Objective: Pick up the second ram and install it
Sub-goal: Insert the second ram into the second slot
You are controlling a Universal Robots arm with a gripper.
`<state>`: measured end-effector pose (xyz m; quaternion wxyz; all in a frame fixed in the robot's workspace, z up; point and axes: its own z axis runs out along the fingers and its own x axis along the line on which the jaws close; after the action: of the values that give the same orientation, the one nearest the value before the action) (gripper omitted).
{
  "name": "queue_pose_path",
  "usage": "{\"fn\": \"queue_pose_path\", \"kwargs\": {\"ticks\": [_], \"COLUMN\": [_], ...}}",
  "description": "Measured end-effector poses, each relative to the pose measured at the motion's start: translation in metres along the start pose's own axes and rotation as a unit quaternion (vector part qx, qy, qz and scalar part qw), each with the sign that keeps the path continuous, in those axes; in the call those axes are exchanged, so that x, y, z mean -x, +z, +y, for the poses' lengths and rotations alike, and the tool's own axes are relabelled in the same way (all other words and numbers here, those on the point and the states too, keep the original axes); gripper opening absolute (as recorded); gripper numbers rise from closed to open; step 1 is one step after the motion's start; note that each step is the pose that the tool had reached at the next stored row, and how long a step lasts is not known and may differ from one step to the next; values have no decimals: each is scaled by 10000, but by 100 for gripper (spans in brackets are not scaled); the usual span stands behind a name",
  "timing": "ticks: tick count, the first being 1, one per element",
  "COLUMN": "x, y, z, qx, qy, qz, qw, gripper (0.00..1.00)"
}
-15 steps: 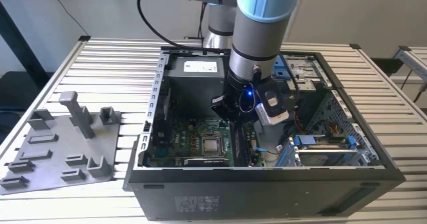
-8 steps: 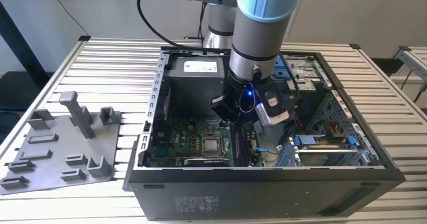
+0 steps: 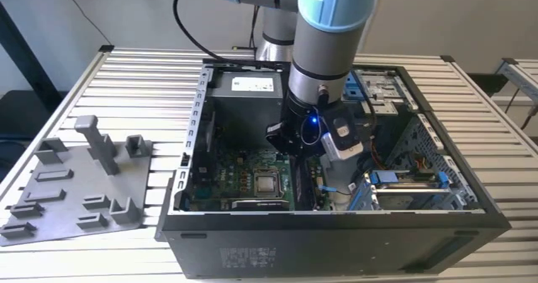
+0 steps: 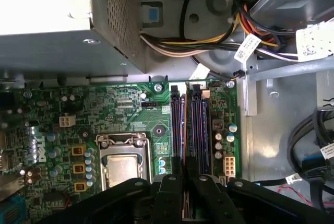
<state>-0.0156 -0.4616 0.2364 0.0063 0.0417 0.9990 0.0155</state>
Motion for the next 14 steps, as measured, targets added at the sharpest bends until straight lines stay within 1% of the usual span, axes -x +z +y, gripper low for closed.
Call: {"fn": "queue_pose_path", "kwargs": {"ticks": [3, 7, 8, 11, 12, 14], "x": [1, 3, 3, 10, 13, 25], "y": [39, 57, 63, 70, 70, 72], "z": [-7, -16, -17, -26, -27, -26], "qx": [0, -7, -16, -53, -76, -152], "qy": [-7, -14, -14, -14, -14, -16], "qz": [6, 8, 9, 27, 35, 56], "qw": [10000, 10000, 10000, 10000, 10000, 9999], "gripper": [14, 14, 14, 14, 14, 14]}}
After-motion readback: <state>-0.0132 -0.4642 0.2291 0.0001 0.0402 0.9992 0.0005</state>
